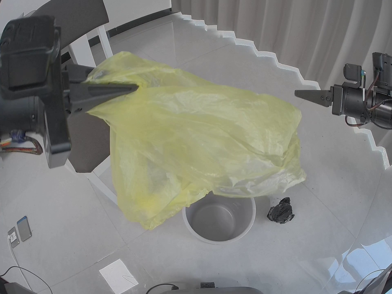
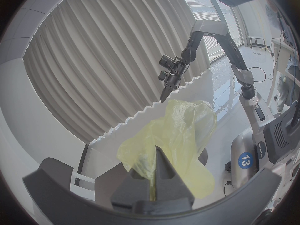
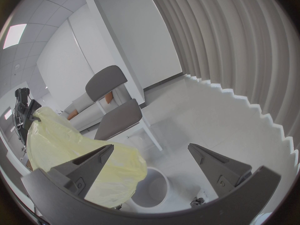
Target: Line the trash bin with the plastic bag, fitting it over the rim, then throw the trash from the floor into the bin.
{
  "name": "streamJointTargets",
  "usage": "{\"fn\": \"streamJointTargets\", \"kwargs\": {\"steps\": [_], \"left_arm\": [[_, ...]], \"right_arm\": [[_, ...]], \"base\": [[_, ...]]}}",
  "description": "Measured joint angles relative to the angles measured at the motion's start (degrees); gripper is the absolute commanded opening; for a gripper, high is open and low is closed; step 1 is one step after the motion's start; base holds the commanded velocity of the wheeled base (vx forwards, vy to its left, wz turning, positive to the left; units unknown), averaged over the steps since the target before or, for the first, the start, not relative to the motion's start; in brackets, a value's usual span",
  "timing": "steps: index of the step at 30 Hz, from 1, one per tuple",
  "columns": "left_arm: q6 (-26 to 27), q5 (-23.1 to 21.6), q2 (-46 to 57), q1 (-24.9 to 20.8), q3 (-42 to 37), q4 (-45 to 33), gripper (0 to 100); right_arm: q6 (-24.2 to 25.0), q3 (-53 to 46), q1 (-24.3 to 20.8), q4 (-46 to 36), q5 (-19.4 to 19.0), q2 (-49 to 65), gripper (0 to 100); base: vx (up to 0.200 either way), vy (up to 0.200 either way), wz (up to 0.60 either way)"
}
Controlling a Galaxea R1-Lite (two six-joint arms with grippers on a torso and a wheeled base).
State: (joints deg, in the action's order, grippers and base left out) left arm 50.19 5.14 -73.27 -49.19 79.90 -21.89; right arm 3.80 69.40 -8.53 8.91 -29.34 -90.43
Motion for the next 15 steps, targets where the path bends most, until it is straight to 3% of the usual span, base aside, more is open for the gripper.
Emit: {"fn": "streamJointTargets", "kwargs": {"steps": [15], "left_arm": [[-0.7, 1.3, 0.3, -0.5, -3.3, 5.0, 0]], "right_arm": [[-0.1, -14.0, -2.8, 0.4, -3.3, 2.5, 100]], "base": [[0.000, 0.000, 0.00]]}}
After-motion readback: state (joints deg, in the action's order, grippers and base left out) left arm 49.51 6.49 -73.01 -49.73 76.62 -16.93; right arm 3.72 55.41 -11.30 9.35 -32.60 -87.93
